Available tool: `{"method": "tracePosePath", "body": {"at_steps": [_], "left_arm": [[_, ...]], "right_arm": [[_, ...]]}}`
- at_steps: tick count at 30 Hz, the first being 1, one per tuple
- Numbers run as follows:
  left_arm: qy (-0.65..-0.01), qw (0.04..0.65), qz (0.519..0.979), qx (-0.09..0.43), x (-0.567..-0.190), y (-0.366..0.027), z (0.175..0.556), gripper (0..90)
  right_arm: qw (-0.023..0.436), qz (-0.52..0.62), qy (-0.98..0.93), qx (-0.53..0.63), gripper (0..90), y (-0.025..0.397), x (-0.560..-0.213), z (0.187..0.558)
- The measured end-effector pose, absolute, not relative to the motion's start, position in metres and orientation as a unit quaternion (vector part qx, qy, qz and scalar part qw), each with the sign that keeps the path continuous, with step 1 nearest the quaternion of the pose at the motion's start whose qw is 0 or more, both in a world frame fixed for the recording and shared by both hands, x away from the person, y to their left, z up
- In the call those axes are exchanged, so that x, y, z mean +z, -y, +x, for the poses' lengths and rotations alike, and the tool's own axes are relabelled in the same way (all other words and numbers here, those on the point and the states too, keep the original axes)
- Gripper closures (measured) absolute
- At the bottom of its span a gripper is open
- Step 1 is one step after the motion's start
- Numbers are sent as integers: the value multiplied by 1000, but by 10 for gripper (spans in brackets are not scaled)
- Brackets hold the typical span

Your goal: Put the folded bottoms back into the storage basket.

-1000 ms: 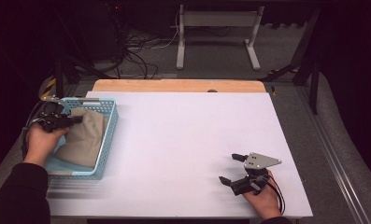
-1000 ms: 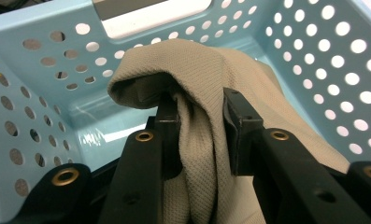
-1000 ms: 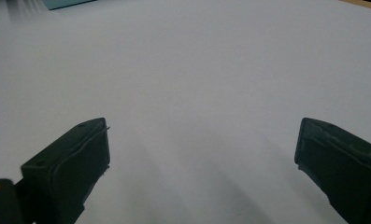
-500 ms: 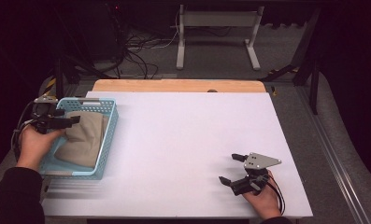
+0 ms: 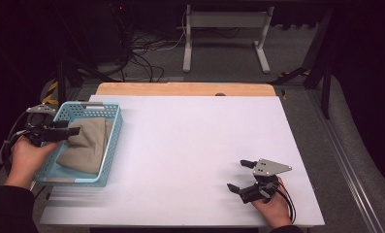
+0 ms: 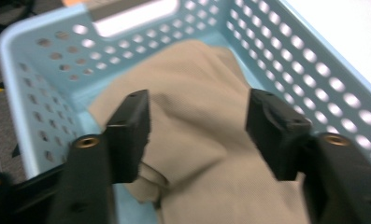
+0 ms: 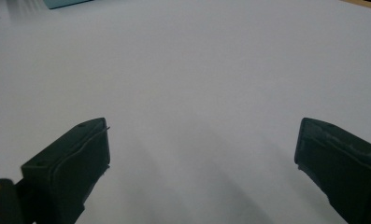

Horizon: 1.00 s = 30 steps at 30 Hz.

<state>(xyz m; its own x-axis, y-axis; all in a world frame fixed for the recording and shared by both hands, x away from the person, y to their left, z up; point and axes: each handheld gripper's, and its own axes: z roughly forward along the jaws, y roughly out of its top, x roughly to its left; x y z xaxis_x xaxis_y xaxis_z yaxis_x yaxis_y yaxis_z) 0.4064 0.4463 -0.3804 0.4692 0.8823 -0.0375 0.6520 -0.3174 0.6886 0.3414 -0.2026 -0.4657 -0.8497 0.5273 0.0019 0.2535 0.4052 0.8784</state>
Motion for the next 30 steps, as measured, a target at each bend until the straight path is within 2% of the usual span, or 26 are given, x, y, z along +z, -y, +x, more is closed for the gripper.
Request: {"method": "tracePosePath", "body": {"at_steps": [1, 4, 12, 30], "left_arm": [[-479, 324, 798, 172, -380, -444, 404, 456], [-461, 313, 815, 162, -382, -440, 400, 592], [-418, 233, 865, 148, -398, -426, 397, 882], [-426, 134, 890, 98, -424, -417, 406, 894]], "right_arm": [[139, 236, -827, 492, 39, 203, -466, 341], [139, 236, -827, 491, 39, 203, -466, 341], [138, 236, -828, 490, 40, 202, -466, 341], [137, 235, -829, 489, 40, 202, -466, 342]]}}
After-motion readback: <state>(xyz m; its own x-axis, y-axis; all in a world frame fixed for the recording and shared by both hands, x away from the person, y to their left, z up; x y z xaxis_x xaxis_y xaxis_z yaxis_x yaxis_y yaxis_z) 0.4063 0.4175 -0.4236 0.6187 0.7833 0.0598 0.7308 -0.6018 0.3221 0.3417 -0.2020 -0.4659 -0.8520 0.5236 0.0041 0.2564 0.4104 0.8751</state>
